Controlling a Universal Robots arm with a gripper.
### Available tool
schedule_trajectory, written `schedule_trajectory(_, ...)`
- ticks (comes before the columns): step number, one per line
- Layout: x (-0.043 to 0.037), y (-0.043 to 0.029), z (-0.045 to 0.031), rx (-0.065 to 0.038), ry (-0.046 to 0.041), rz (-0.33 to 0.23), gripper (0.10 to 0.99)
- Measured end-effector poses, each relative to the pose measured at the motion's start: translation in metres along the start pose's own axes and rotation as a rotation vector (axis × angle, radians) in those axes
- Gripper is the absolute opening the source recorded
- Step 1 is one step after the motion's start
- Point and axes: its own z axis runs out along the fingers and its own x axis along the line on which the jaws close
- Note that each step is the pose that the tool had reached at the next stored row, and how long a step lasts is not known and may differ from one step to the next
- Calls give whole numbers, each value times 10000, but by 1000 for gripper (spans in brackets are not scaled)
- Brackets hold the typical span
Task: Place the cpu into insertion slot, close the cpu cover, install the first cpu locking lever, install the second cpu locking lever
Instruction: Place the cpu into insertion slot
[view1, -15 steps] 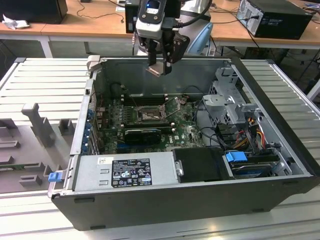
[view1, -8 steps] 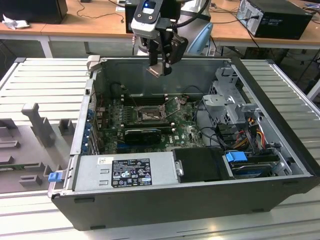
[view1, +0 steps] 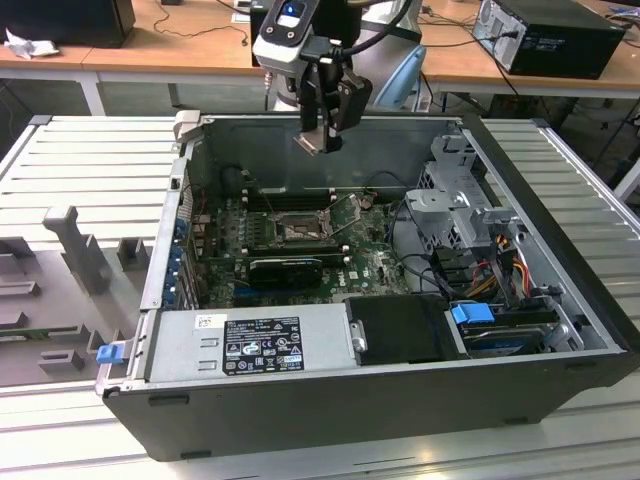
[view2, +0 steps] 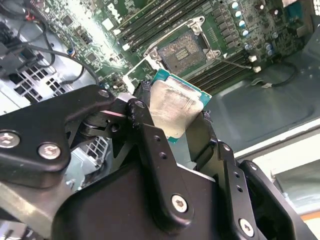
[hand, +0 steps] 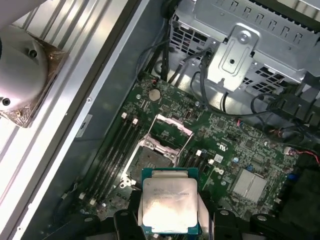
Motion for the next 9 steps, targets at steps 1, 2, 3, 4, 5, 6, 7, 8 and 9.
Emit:
schedule_trajectory(1,0,0,2,-1,-13,191,525)
schedule_trajectory(2,0,0,3,0,-26,373,525)
schedule_trajectory(3,0,0,5,0,-39,532,525)
schedule_trajectory(4,0,0,5,0,-46,629,525)
schedule_trajectory(5,0,-1,7,0,-60,805,525)
schedule_trajectory(6,0,-1,9,0,-74,983,525)
schedule_trajectory(7,0,-1,9,0,-82,1075,525)
schedule_trajectory(8,0,-1,11,0,-93,1220,525)
schedule_trajectory(9,0,-1,12,0,-102,1330,525)
